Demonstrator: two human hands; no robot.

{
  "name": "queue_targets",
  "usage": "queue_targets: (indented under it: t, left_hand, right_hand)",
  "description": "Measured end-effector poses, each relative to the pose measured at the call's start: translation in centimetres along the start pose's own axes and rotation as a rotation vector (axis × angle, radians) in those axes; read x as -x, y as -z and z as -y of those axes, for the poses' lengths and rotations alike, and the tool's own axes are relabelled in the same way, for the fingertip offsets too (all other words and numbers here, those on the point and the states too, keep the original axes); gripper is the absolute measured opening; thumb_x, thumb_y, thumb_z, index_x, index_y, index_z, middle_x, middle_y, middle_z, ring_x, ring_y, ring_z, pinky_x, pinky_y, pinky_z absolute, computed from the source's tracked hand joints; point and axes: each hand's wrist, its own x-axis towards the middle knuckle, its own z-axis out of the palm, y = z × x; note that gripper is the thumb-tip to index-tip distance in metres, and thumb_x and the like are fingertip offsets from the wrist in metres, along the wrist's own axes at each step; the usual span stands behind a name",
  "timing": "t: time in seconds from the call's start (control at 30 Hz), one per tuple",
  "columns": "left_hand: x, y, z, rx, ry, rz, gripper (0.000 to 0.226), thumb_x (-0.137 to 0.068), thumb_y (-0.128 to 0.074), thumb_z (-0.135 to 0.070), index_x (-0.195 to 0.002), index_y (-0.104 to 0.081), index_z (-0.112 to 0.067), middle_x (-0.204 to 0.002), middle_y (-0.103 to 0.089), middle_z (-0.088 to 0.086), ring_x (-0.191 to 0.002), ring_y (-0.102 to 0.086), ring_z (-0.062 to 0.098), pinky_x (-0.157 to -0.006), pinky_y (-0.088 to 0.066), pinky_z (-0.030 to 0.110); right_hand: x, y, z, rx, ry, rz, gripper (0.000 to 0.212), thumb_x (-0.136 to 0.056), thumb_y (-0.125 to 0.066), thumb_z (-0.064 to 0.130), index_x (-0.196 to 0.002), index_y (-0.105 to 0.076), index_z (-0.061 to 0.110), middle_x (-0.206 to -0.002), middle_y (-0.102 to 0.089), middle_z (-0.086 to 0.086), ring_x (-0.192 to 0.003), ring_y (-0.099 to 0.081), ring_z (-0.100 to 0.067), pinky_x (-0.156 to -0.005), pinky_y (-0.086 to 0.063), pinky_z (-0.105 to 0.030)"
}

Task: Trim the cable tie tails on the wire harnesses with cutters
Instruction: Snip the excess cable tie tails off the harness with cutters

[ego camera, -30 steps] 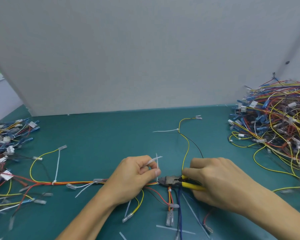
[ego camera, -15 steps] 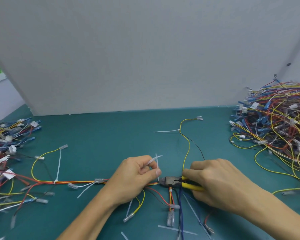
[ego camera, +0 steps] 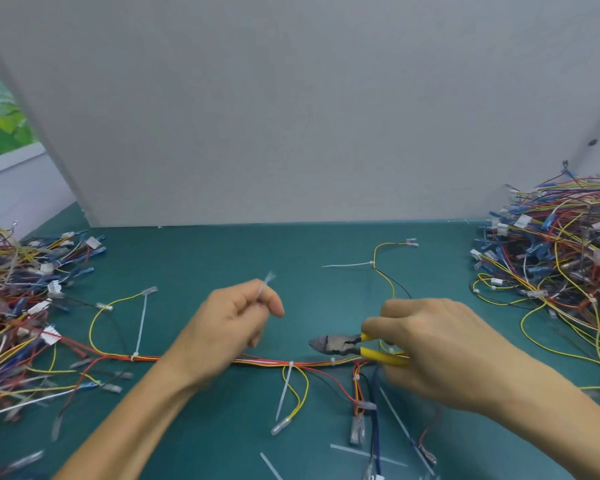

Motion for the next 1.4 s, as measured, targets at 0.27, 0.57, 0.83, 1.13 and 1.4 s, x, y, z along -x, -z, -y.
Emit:
queue_targets:
  t: [0.27,0.57,0.83,1.13,1.4]
  left_hand:
    - [1.5,-1.0,1.8,-0.38,-0.101,0.18,0.015,-0.077,-0.078,-0.026,-0.082,-0.065,-0.03,-0.062,-0.046,-0.009,-0.057,-0.04,0.009,-0.057,-0.035,0.021]
    - [1.1,-0.4,1.9,-0.294,-0.047,0.155,0.016,-0.087,-0.067,-0.023,-0.071,-0.066,-0.026,-0.055,-0.043,-0.012,-0.054,-0.036,0.005,-0.054,-0.03,0.015]
    - [1.0,-0.5,2.2,-0.262,-0.009,0.161,0.015,-0.087,-0.067,-0.025,-0.073,-0.066,-0.027,-0.06,-0.048,0.002,-0.056,-0.037,0.005,-0.058,-0.033,0.021]
    - [0.9,-0.6,2.5,-0.243,0.015,0.142,0.015,-0.088,-0.066,-0.023,-0.074,-0.065,-0.027,-0.056,-0.044,-0.003,-0.055,-0.035,0.009,-0.058,-0.032,0.025]
    - [0.9,-0.7,2.4,-0.231,0.023,0.143,0.014,-0.088,-0.066,-0.023,-0.075,-0.065,-0.027,-0.054,-0.04,-0.006,-0.054,-0.033,0.008,-0.057,-0.031,0.025]
  right_hand:
    - [-1.5,-2.1,1.1,0.027,0.034,0.117,0.014,-0.084,-0.042,0.039,-0.09,-0.041,0.027,-0.086,-0.035,0.008,-0.077,-0.042,-0.023,-0.064,-0.04,-0.032]
    - [-2.0,-2.6,1.4,0.047,0.054,0.064,0.023,-0.083,-0.042,0.04,-0.099,-0.045,0.023,-0.093,-0.043,0.007,-0.089,-0.051,-0.021,-0.066,-0.044,-0.031]
    - [-1.9,-2.8,1.6,0.027,0.069,0.026,0.02,-0.085,-0.04,0.037,-0.099,-0.046,0.024,-0.096,-0.046,0.006,-0.09,-0.05,-0.024,-0.069,-0.045,-0.034]
    - [-2.0,-3.3,1.8,0.135,0.171,-0.238,0.022,-0.057,-0.075,0.014,-0.065,-0.055,0.016,-0.061,-0.049,0.002,-0.048,-0.046,-0.023,-0.038,-0.04,-0.029]
    - [-1.6,-4.0,1.9,0.148,0.183,-0.325,0.022,-0.06,-0.075,0.013,-0.066,-0.054,0.017,-0.061,-0.048,0.001,-0.046,-0.043,-0.023,-0.037,-0.037,-0.029]
